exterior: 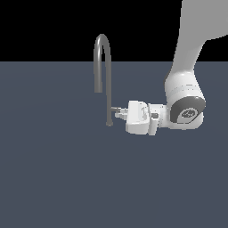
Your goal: Turn on the faucet by rotating a designated handle.
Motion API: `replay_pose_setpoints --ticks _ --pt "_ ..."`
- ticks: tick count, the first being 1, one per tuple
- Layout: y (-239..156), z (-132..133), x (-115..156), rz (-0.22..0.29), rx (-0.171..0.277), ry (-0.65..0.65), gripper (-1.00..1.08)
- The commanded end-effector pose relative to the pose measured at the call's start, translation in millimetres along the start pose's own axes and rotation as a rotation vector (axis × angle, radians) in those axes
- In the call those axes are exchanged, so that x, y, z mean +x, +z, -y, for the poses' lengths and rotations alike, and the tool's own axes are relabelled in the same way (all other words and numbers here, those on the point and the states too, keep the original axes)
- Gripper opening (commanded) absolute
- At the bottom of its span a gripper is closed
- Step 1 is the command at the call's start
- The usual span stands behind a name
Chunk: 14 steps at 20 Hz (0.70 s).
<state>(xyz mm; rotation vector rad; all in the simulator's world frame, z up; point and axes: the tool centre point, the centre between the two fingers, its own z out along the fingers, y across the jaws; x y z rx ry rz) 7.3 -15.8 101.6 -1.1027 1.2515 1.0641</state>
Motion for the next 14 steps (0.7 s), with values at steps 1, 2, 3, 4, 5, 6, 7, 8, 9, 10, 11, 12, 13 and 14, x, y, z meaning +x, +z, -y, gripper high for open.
replay_pose_setpoints --ticks 1,2,3,4,5,6,7,8,9,10,11,12,13,14 --pt "-0.3 -10.8 29.6 -0.007 0.002 0.035 -1.0" --pt "-0.3 -10.8 29.6 -0.007 0.002 0.035 -1.0" --pt "-0.2 0.8 4.6 0.001 -0.001 -0.005 -1.0" --pt "-0.2 1.3 9.1 0.0 0.0 -0.002 -1.0" --pt "-0.2 1.8 13.6 0.0 0.0 0.002 -1.0" --pt "-0.2 2.3 18.0 -0.001 0.0 0.005 -1.0" --pt "-0.3 2.8 22.5 -0.002 0.0 0.008 -1.0" --pt "-0.3 3.2 26.9 -0.002 0.001 0.012 -1.0" --pt "-0.3 3.7 31.3 -0.003 0.001 0.015 -1.0" --pt "-0.3 4.1 35.6 -0.004 0.001 0.018 -1.0" --pt "-0.4 4.5 40.0 -0.004 0.001 0.022 -1.0" --pt "-0.4 4.9 44.3 -0.005 0.001 0.025 -1.0" --pt "-0.5 5.3 48.6 -0.006 0.002 0.028 -1.0" --pt "-0.5 5.7 52.8 -0.006 0.002 0.031 -1.0"
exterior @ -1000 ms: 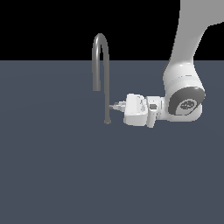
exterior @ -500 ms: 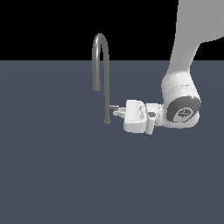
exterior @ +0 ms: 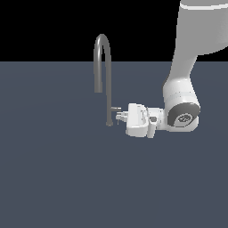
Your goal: Turn on the faucet by rotating a designated handle.
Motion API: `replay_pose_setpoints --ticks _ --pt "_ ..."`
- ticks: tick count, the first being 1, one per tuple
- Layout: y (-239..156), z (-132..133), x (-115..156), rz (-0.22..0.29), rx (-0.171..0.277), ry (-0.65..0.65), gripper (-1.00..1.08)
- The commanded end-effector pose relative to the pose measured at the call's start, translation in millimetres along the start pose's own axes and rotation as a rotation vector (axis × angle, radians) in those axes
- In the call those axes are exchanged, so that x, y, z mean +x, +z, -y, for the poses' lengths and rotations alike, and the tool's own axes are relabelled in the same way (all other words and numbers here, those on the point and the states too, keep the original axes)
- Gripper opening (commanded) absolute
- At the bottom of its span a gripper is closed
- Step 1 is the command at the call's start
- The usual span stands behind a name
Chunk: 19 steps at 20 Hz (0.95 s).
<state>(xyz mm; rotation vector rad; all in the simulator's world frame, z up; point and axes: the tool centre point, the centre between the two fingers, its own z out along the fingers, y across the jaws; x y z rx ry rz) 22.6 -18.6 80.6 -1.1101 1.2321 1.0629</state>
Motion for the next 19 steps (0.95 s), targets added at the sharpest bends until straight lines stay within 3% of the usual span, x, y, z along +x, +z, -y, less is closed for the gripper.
replay_pose_setpoints --ticks 1,2,3,19 --pt "-0.4 -9.2 35.4 -0.016 0.01 0.048 -1.0" --pt "-0.4 -9.2 35.4 -0.016 0.01 0.048 -1.0" --pt "-0.2 3.7 2.6 0.0 0.001 -0.004 -1.0" --pt "-1.0 19.3 53.5 -0.016 0.01 0.049 -1.0"
